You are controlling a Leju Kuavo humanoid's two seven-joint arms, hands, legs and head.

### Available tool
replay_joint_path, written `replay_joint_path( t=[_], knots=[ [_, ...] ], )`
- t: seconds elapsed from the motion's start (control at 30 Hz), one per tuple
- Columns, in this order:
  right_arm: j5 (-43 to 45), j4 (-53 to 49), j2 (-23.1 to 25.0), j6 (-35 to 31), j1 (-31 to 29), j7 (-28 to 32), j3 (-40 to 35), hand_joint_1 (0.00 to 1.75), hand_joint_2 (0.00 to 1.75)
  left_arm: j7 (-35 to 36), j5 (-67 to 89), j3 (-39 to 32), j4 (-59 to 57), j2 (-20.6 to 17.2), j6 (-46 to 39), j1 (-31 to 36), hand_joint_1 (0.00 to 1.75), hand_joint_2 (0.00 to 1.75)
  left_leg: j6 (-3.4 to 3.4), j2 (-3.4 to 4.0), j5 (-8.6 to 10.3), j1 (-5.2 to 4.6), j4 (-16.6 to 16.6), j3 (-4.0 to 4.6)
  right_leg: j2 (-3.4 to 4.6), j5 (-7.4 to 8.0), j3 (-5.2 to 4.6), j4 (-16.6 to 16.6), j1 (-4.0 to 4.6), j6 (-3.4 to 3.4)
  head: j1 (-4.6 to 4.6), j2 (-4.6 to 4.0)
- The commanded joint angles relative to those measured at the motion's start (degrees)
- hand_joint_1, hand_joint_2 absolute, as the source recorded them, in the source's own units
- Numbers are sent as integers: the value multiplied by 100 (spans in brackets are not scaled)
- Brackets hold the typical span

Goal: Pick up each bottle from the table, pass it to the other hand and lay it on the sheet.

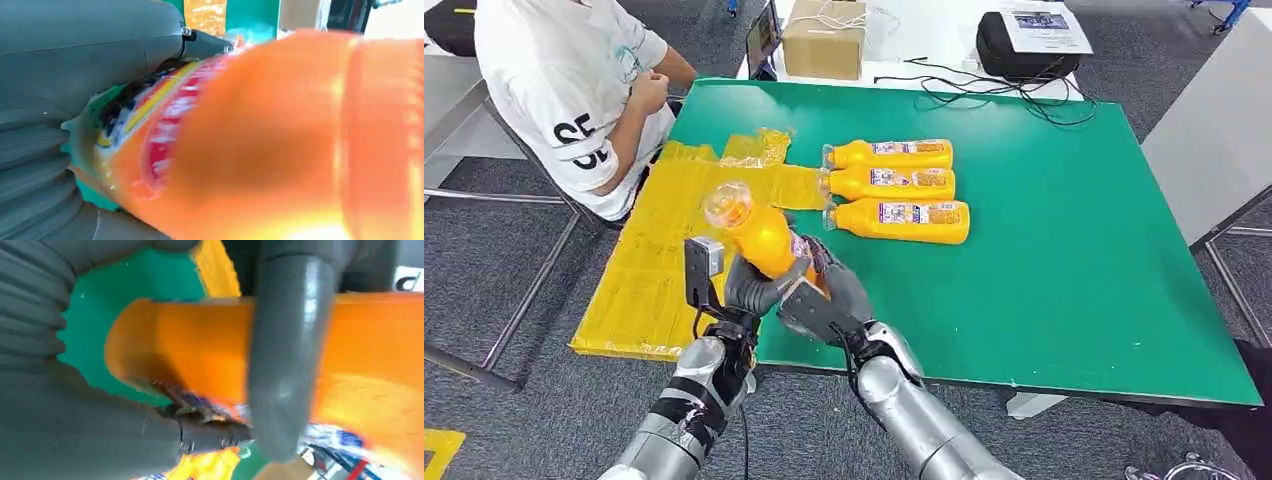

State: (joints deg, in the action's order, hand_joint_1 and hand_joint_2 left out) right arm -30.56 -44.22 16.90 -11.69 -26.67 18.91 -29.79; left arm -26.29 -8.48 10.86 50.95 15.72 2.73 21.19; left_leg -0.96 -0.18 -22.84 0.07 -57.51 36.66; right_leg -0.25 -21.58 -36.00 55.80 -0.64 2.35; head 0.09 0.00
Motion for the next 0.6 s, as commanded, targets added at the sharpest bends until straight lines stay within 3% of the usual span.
replay_joint_path(
  t=[0.03, 0.3, 0.47, 0.6],
  knots=[
    [30, 215, -141, 19, -89, -22, -124, 0, 175, -8, -31, -47, -20, -55, -57, 161, 175, 175, 4, -3, -8, 3, 3, -20, -3, -8, 21, -4, 3, -5, 0, 0],
    [99, 129, -144, -82, -73, 11, -33, 0, 175, -140, -110, -178, 129, -43, -230, 117, 175, 175, 7, -2, -18, 5, -1, -36, -2, -18, 37, 1, 5, -9, 0, 0],
    [438, -673, -284, -462, 163, 78, 547, 0, 175, -388, 1158, -115, 398, -366, -1639, 227, 175, 175, 8, -4, -22, 6, -6, -40, -4, -23, 42, 6, 6, -11, 0, 0],
    [629, -1377, -416, -380, 368, 110, 985, 0, 175, -340, 2170, -305, 476, -634, -2081, 350, 175, 175, 9, -3, -23, 7, -8, -39, -2, -24, 41, 9, 7, -12, 0, 0]
  ],
)
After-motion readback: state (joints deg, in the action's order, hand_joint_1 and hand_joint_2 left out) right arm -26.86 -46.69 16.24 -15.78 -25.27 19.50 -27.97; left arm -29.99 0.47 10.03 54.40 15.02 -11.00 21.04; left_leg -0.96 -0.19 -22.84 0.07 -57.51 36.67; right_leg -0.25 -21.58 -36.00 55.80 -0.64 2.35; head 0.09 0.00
